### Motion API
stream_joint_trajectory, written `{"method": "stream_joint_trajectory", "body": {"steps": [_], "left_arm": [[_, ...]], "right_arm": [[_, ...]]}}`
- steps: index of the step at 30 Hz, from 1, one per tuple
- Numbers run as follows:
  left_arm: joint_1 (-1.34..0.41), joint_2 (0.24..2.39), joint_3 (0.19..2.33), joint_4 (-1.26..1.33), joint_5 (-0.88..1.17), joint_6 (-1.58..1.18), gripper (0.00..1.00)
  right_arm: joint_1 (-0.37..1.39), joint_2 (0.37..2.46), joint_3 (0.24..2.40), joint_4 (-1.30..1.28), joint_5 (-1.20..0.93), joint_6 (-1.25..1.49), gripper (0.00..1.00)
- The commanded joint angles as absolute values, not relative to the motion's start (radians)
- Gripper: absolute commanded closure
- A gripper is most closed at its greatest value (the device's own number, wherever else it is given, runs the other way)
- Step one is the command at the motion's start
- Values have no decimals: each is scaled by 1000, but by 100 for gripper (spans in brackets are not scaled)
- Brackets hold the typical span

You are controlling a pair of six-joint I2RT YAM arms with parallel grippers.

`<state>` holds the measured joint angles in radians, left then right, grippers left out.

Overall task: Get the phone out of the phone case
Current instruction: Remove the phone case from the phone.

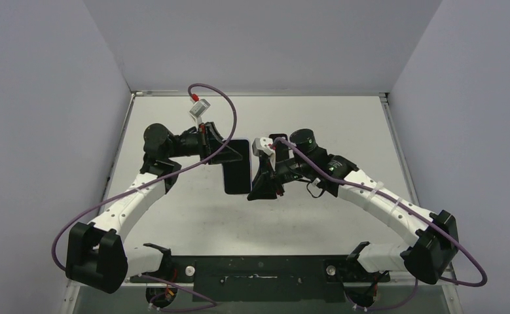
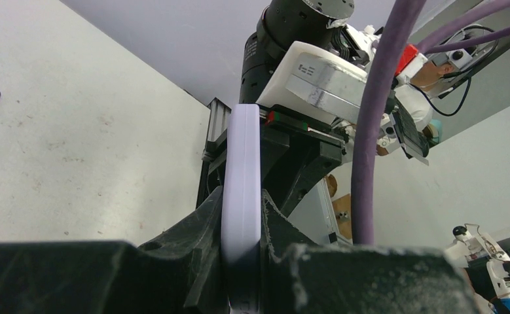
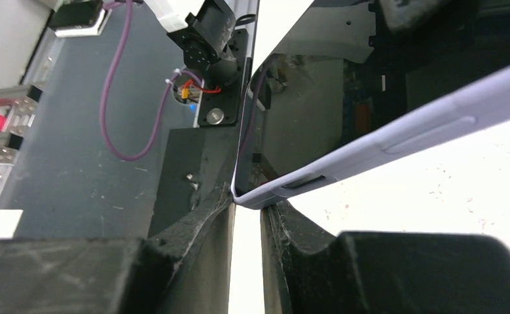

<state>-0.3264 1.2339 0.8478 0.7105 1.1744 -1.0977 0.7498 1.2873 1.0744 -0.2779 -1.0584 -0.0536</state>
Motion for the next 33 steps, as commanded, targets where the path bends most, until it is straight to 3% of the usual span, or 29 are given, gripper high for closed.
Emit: {"method": "stream_joint_trajectory", "body": {"steps": [1,18,24,28,33], "left_arm": [[-360,1227,902,755,1204,-1182,100],[-379,1178,870,848,1284,-1260,100],[-366,1140,905,573,1189,-1010,100],[-365,1106,951,288,1069,-758,100],[-364,1082,950,234,977,-688,100]], "right_arm": [[773,1282,1150,-247,-937,-225,100],[773,1314,1216,-343,-671,-376,100],[772,1293,1196,-345,-721,-296,100],[772,1270,1160,-345,-800,-232,85],[770,1232,1104,-351,-846,-181,61]]}}
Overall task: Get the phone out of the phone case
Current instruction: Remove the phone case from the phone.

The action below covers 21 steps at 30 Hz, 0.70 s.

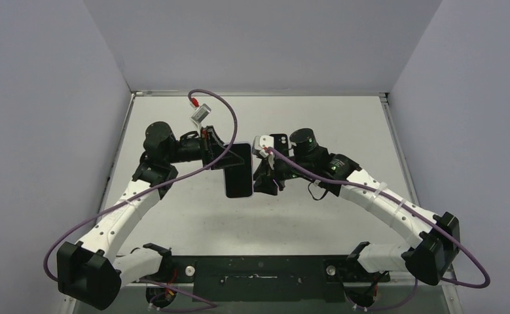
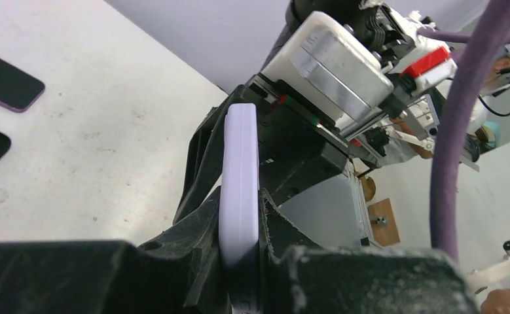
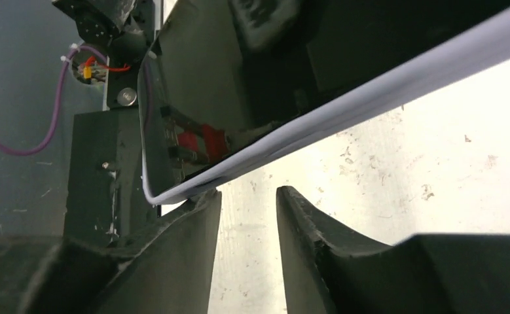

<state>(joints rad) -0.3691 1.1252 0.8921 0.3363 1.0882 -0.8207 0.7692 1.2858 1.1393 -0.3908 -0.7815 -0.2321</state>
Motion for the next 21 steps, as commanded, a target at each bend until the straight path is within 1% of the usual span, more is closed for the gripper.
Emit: {"method": "stream_joint_trajectory", "body": {"steps": [1,5,8,16,18,21], "left_arm": [[-364,1074,951,231,964,-676,100],[-364,1062,946,256,951,-674,100],[-364,1061,942,293,964,-694,100],[-365,1039,904,421,1010,-768,100],[-365,1034,900,426,1018,-773,100],[-365,1028,899,425,1026,-772,100]], "right_arm": [[770,1225,1095,-351,-865,-172,58],[772,1201,1065,-314,-944,-122,44],[771,1195,1055,-281,-959,-98,40],[772,1237,1083,-244,-982,-78,41],[771,1249,1091,-245,-984,-82,43],[772,1263,1098,-247,-992,-85,50]]}}
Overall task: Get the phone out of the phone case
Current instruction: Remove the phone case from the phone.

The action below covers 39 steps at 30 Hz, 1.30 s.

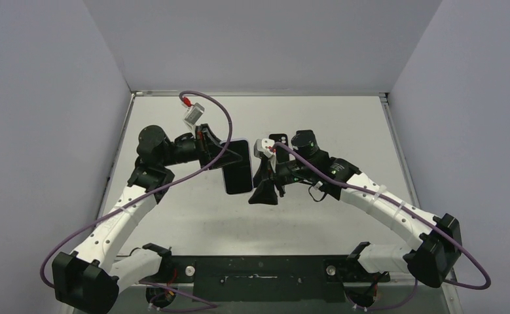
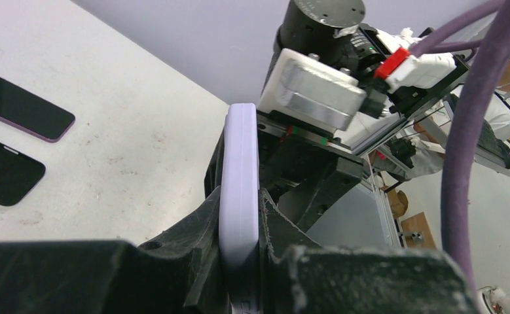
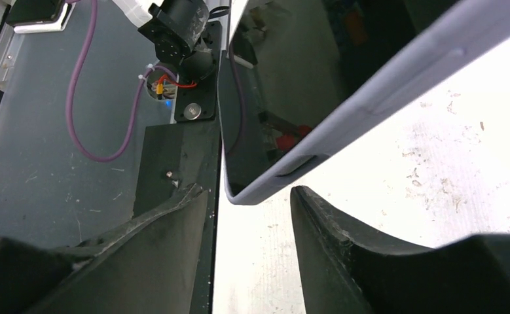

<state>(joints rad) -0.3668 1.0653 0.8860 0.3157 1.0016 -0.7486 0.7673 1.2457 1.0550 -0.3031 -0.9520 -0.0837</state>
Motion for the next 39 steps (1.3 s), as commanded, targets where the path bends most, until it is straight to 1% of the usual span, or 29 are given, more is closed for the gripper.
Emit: {"method": "stream_joint_trajectory", "body": {"steps": [1,4,15,17,21,23,27,28,29,35,39], "left_arm": [[-365,1026,900,424,1029,-770,100],[-365,1026,898,414,1032,-762,100],[-365,1028,895,367,1019,-712,100],[-365,1026,897,367,1020,-710,100],[-365,1020,898,361,1027,-698,100],[-366,1014,897,358,1033,-691,100],[-367,1008,902,344,1051,-686,100],[-367,1009,906,340,1057,-688,100],[-367,1012,910,338,1068,-694,100],[-367,1052,929,360,1150,-782,100],[-368,1062,924,417,1193,-854,100]], "right_arm": [[772,1265,1101,-246,-996,-84,52],[771,1267,1108,-241,-1007,-80,56],[770,1260,1111,-222,-1019,-62,57],[769,1261,1111,-221,-1019,-62,61],[765,1272,1113,-214,-1017,-57,72],[764,1281,1117,-216,-1011,-54,78],[765,1298,1126,-242,-997,-77,96],[764,1302,1132,-253,-989,-90,99],[764,1305,1135,-271,-977,-106,100],[770,1322,1170,-370,-881,-255,100],[777,1322,1189,-382,-798,-332,100]]}}
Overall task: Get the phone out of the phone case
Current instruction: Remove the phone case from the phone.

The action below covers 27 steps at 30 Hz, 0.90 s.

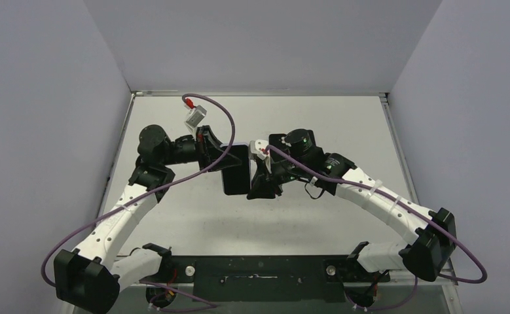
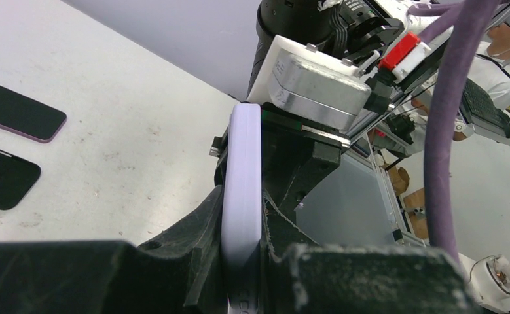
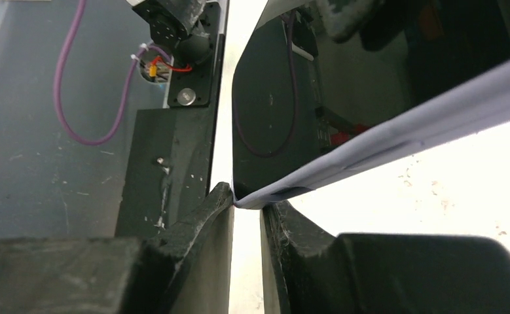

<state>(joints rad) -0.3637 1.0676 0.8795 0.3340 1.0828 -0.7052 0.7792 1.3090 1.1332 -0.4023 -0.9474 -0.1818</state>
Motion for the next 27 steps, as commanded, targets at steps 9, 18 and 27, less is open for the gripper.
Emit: {"method": "stream_joint_trajectory", "body": {"steps": [9,18,27], "left_arm": [[-373,1082,897,475,1248,-958,100],[-382,1119,885,503,1267,-1002,100],[-383,1156,893,517,1261,-1011,100]], "right_arm": [[788,1329,1242,-377,-690,-454,100],[805,1347,1294,-419,-633,-535,100],[842,1356,1308,-445,-565,-578,100]]}}
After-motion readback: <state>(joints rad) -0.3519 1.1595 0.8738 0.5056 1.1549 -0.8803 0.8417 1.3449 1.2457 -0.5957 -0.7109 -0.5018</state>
